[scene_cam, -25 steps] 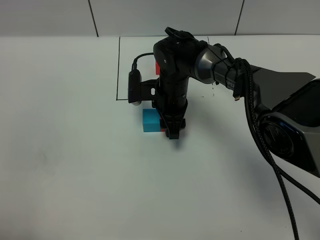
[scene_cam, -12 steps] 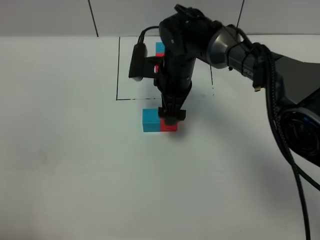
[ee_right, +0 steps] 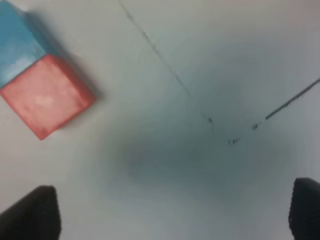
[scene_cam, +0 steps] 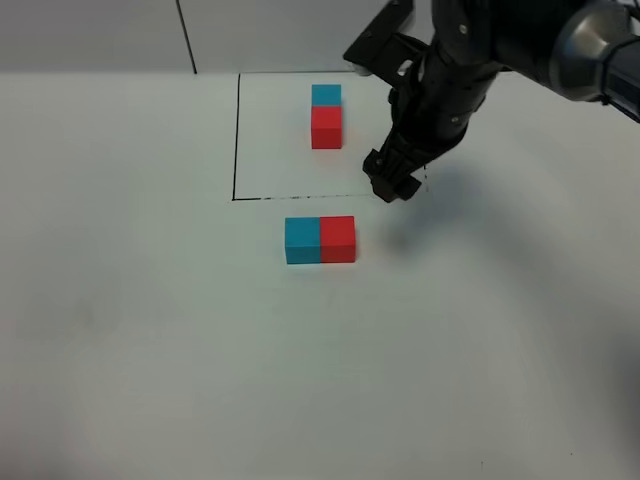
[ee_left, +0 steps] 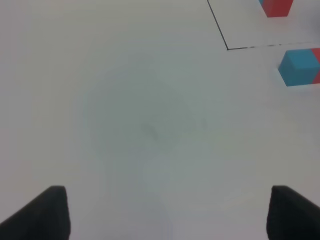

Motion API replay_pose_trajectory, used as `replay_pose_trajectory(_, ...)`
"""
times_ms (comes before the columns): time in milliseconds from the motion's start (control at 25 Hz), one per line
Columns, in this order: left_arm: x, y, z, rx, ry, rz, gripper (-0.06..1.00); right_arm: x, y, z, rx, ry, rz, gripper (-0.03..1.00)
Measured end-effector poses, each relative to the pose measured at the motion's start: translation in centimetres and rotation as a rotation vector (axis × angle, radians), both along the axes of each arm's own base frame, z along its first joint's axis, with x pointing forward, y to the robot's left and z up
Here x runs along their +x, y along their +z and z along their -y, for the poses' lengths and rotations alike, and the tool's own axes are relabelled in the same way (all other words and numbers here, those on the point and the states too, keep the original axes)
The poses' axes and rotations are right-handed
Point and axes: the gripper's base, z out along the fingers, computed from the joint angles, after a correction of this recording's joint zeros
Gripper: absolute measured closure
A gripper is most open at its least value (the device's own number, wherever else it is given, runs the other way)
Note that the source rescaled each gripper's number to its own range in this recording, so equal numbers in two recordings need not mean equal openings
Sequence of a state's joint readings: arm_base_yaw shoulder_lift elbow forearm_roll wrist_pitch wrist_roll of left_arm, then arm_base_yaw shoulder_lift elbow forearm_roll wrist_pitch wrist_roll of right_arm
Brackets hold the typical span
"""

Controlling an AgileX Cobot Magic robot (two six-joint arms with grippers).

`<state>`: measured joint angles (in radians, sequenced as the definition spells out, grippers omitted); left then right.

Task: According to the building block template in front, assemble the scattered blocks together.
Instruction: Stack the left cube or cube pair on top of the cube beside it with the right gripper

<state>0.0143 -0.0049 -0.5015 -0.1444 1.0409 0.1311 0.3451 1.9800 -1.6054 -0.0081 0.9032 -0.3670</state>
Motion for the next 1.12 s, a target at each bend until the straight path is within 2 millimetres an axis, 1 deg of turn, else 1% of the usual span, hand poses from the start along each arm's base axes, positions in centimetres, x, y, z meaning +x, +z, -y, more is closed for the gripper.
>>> replay_pose_trajectory(40,0.0,0.0,0.0,0.000,0.000,0.000,0.26,-0.8,-0.6,0.6,0.015,-0.040,0.002,0.12)
replay_pose_trajectory(80,0.0,0.0,0.0,0.000,0.000,0.000,0.26,-1.6,-0.6,1.1,0.041,-0.075,0.033,0.12)
replay_pose_trajectory(160,0.0,0.0,0.0,0.000,0.000,0.000,0.26,-3.5,-1.3,2.1,0.068,-0.126,0.068,0.12)
replay_pose_trajectory(280,0.0,0.0,0.0,0.000,0.000,0.000,0.26,-6.3,-1.8,3.1,0.106,-0.174,0.107,0.12)
replay_pose_trajectory(360,0.0,0.0,0.0,0.000,0.000,0.000,0.26,-7.5,-2.2,3.5,0.109,-0.182,0.111,0.12)
replay_pose_trajectory(440,0.0,0.0,0.0,0.000,0.000,0.000,0.26,-8.0,-2.6,3.9,0.083,-0.170,0.106,0.12)
replay_pose_trajectory(520,0.0,0.0,0.0,0.000,0.000,0.000,0.26,-8.1,-2.7,4.0,0.060,-0.155,0.110,0.12)
replay_pose_trajectory(640,0.0,0.0,0.0,0.000,0.000,0.000,0.26,-8.0,-2.4,3.8,0.012,-0.086,0.130,0.12)
replay_pose_trajectory(720,0.0,0.0,0.0,0.000,0.000,0.000,0.26,-7.5,-1.8,3.2,-0.038,-0.005,0.129,0.12)
replay_pose_trajectory(800,0.0,0.0,0.0,0.000,0.000,0.000,0.26,-6.6,-1.1,2.4,-0.094,0.096,0.122,0.12)
replay_pose_trajectory(880,0.0,0.0,0.0,0.000,0.000,0.000,0.26,-5.4,-0.5,1.4,-0.158,0.202,0.089,0.12)
replay_pose_trajectory(1000,0.0,0.0,0.0,0.000,0.000,0.000,0.26,-3.8,-0.9,-0.5,-0.230,0.365,0.006,0.12)
replay_pose_trajectory(1040,0.0,0.0,0.0,0.000,0.000,0.000,0.26,-3.2,-0.9,-1.3,-0.233,0.410,-0.001,0.12)
replay_pose_trajectory(1120,0.0,0.0,0.0,0.000,0.000,0.000,0.26,-2.3,-1.6,-3.0,-0.229,0.474,-0.020,0.12)
